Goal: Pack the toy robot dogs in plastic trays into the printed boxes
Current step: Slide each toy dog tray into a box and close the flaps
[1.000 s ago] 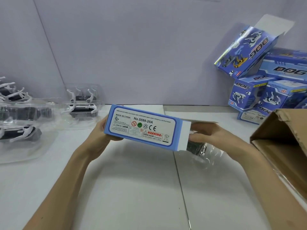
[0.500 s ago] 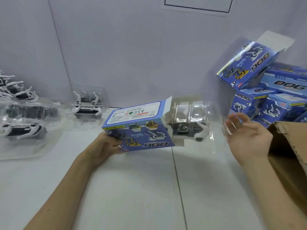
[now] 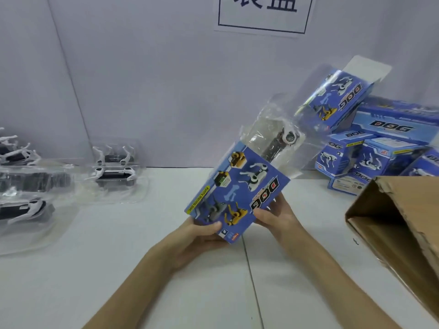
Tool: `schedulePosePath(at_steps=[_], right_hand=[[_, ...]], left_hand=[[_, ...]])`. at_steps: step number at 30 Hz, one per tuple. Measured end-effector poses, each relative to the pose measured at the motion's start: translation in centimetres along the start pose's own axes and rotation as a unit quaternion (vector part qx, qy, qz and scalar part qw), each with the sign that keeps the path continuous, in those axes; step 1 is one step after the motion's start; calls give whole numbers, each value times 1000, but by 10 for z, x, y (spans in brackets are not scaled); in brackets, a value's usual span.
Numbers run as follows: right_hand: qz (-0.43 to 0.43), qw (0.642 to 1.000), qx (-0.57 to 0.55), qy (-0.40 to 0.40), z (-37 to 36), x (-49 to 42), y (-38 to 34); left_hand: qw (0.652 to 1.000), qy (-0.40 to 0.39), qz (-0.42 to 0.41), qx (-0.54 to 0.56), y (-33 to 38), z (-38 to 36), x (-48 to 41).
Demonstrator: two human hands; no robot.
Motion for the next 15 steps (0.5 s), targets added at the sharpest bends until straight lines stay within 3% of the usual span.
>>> schedulePosePath(at_steps=[5, 9, 12, 15], right_hand=[[35, 996, 0, 79, 14, 7, -12], [94, 988, 40, 117, 27, 15, -39], [80, 990, 68, 99, 29, 14, -39], [4, 990, 140, 25, 10, 8, -19]], left_hand=[[999, 4, -21, -24, 5, 4, -3], [990, 98, -75, -67, 28, 33, -6], [981, 107, -108, -119, 42, 40, -7], [980, 69, -112, -147, 39, 29, -8]])
Point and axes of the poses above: each hand's wrist, its own x-axis away from the middle knuckle, its own z-axis out of the back of the hand, y = z × x, the point moved 10 cm from there along -x, towards the middle knuckle, and after that the axes turned 11 degrees about -z, right-handed, at the moved point
